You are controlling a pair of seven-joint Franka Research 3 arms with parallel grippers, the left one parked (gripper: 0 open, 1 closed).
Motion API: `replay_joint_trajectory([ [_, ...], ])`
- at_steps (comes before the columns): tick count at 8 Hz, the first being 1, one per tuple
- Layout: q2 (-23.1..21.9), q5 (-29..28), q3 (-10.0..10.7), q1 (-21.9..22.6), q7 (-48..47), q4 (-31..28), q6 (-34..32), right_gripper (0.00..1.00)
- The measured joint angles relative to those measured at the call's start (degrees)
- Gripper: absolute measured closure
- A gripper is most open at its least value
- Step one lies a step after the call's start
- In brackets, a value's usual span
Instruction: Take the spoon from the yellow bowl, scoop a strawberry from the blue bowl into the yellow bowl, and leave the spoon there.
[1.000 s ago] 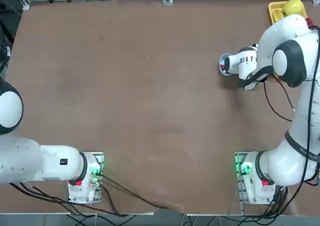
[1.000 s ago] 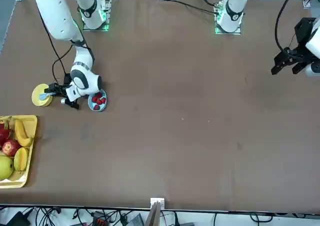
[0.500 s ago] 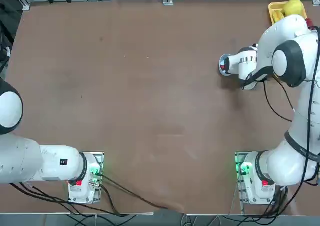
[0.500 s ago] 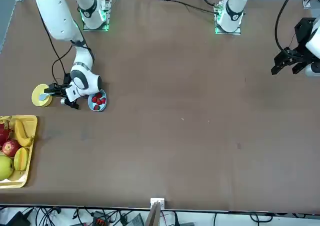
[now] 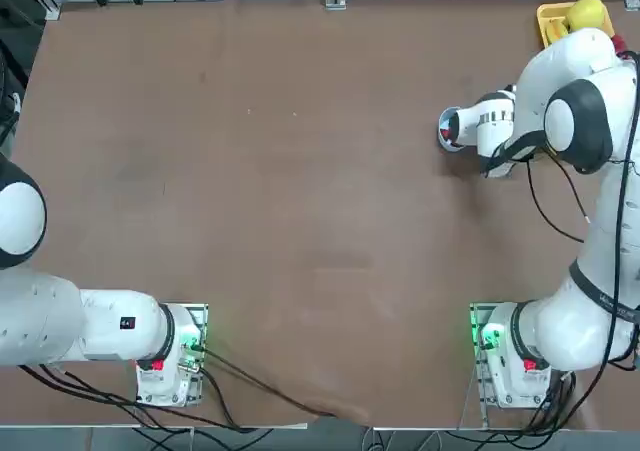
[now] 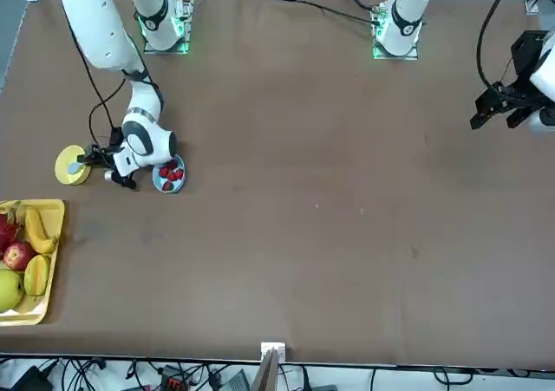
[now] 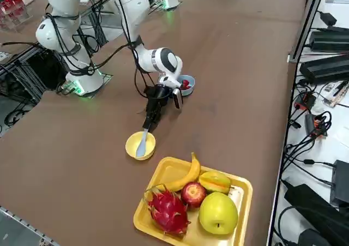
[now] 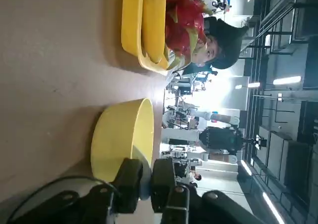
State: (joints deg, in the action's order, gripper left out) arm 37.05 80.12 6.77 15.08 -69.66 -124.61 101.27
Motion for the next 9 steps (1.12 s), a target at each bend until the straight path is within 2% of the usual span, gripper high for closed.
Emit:
replay_joint_trajectory([
  [4, -0.5, 0.1, 0.8, 0.0, 2.9, 3.2, -1.5, 0.89],
  [7, -5.6, -0.9, 1.3, -1.1, 14.0, 5.8, -1.5, 0.89],
  [9, -9.5, -7.1, 1.3, -1.6, 22.4, 8.2, -1.1, 0.89],
])
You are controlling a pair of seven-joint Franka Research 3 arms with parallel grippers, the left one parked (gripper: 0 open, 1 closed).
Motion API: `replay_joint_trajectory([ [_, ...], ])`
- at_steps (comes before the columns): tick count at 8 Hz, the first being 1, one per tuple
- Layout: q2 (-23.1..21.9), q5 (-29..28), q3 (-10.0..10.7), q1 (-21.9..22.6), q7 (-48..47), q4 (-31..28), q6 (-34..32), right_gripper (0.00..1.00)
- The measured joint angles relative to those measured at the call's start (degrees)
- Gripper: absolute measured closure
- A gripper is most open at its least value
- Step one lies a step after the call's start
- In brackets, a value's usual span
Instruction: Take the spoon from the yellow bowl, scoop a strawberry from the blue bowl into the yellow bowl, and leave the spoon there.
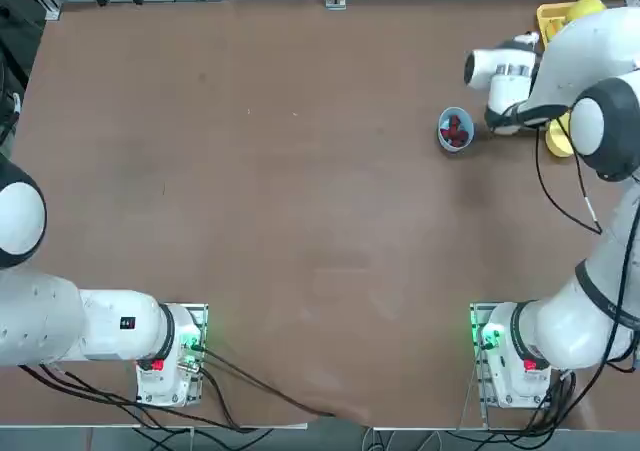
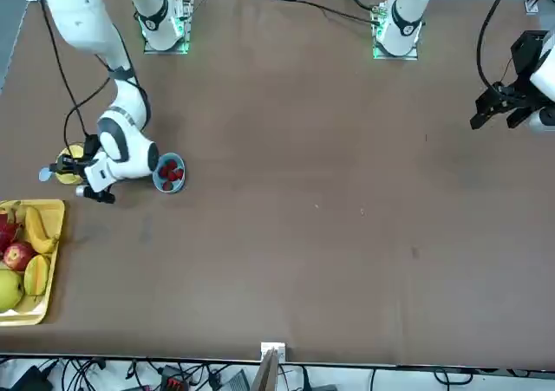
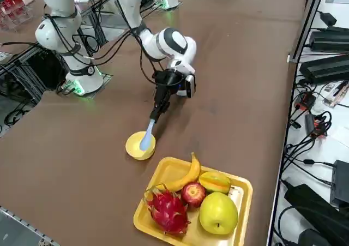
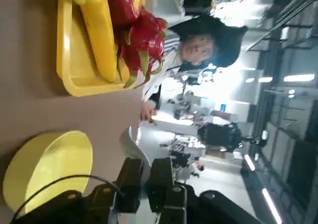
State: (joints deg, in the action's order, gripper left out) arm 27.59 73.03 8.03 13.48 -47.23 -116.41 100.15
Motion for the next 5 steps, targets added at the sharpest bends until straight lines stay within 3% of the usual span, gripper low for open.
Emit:
replay_joint_trajectory([
  [5, -5.0, -15.2, -0.5, 0.2, 17.6, 7.6, -2.2, 0.89],
])
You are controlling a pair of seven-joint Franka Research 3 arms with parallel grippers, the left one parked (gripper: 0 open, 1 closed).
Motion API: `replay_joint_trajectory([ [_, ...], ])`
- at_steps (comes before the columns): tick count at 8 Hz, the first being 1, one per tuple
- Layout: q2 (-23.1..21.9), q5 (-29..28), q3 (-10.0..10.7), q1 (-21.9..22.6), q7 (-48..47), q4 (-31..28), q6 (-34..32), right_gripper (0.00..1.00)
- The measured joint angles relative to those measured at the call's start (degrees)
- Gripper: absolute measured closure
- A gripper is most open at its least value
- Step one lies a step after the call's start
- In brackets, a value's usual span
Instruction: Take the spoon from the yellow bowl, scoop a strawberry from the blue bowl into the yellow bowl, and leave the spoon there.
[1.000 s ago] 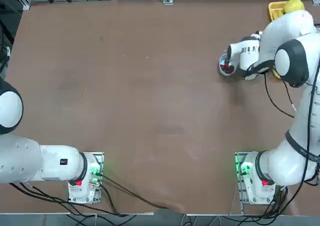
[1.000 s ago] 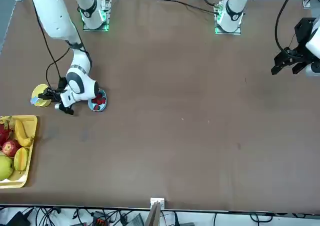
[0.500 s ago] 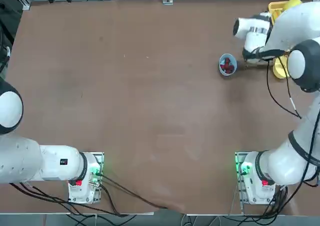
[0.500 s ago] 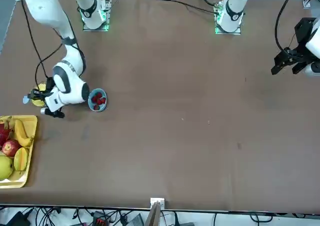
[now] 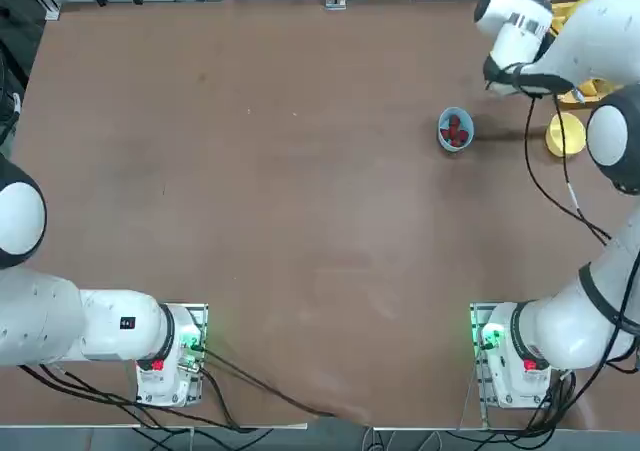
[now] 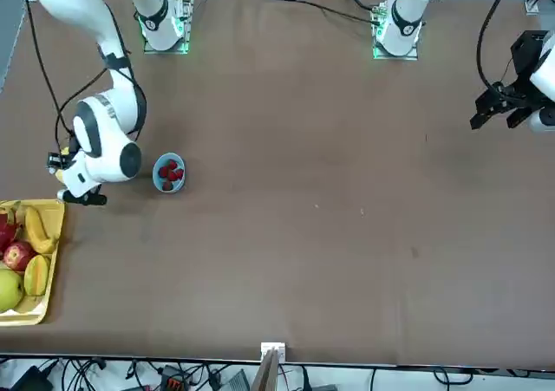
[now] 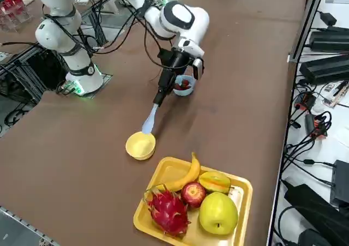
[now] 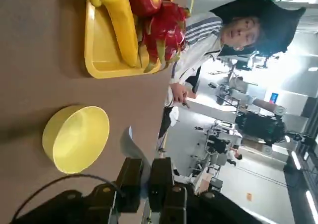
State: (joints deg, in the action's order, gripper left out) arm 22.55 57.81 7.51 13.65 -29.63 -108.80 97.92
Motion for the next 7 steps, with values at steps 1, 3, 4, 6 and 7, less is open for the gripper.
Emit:
replay_joint_trajectory([
  [1, -0.1, -3.0, 0.0, 0.0, 2.7, 2.5, -0.8, 0.89],
  [3, -0.2, -8.6, 0.0, -0.1, 8.0, 7.4, -2.2, 0.89],
  [4, -0.3, -11.0, 0.1, -0.1, 9.5, 9.2, -2.7, 0.89],
  [6, -0.3, -15.7, 0.0, 0.0, 10.3, 11.7, -3.3, 0.89],
  [7, -0.3, -17.8, 0.0, 0.0, 10.4, 12.8, -4.0, 0.89],
])
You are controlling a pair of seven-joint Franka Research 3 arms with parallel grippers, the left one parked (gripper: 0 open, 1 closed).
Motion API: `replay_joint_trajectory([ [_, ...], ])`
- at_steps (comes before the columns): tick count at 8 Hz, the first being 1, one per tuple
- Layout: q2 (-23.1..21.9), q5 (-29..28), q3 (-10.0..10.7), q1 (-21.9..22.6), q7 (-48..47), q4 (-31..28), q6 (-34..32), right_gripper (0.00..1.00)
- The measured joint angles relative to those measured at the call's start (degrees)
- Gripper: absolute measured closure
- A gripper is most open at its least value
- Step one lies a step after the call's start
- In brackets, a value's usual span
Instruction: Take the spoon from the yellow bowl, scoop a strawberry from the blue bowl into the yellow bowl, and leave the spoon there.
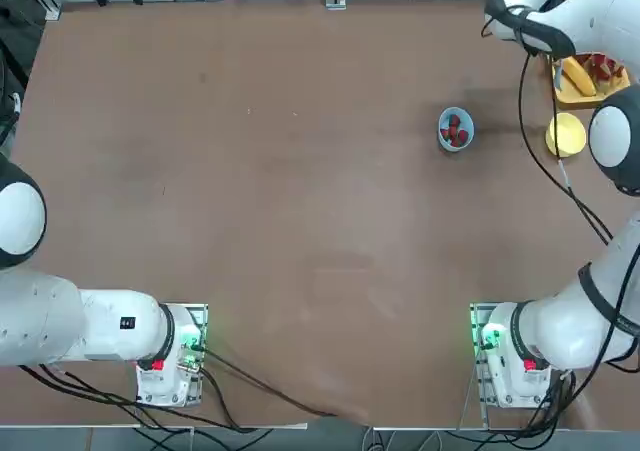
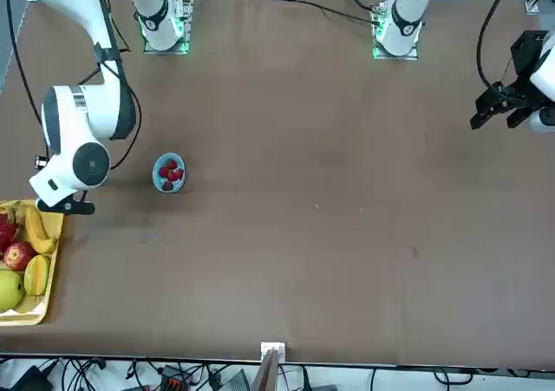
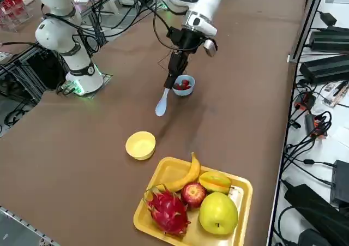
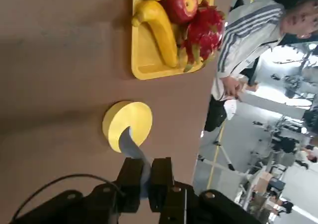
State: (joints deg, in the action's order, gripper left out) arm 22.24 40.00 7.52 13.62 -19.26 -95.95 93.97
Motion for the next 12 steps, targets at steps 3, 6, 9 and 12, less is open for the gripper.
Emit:
replay_joint_trajectory([
  [3, 0.0, -7.1, -0.1, 0.1, 0.1, 3.6, -1.7, 0.89],
  [6, 0.0, -12.5, -0.3, 0.7, 0.1, 6.4, -3.1, 0.89],
  [9, 0.0, -17.2, -0.3, 1.6, -3.0, 7.2, -3.6, 0.89],
  [12, 0.0, -20.6, -0.4, 3.1, -7.4, 9.1, -3.7, 0.89],
])
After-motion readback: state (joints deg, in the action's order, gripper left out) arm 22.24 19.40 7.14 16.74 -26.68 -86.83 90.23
